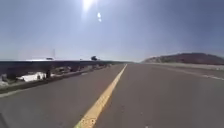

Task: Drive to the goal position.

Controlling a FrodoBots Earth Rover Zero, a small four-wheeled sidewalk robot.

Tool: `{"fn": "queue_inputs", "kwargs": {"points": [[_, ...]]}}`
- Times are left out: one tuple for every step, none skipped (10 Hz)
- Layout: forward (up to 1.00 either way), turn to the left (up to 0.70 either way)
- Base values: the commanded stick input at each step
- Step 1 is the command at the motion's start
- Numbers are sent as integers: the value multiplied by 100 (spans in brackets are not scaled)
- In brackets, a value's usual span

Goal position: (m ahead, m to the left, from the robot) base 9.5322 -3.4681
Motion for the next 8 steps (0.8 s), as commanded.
{"fn": "queue_inputs", "kwargs": {"points": [[85, 0], [85, 0], [85, 0], [85, 0], [85, 0], [85, 0], [85, 0], [85, 0]]}}
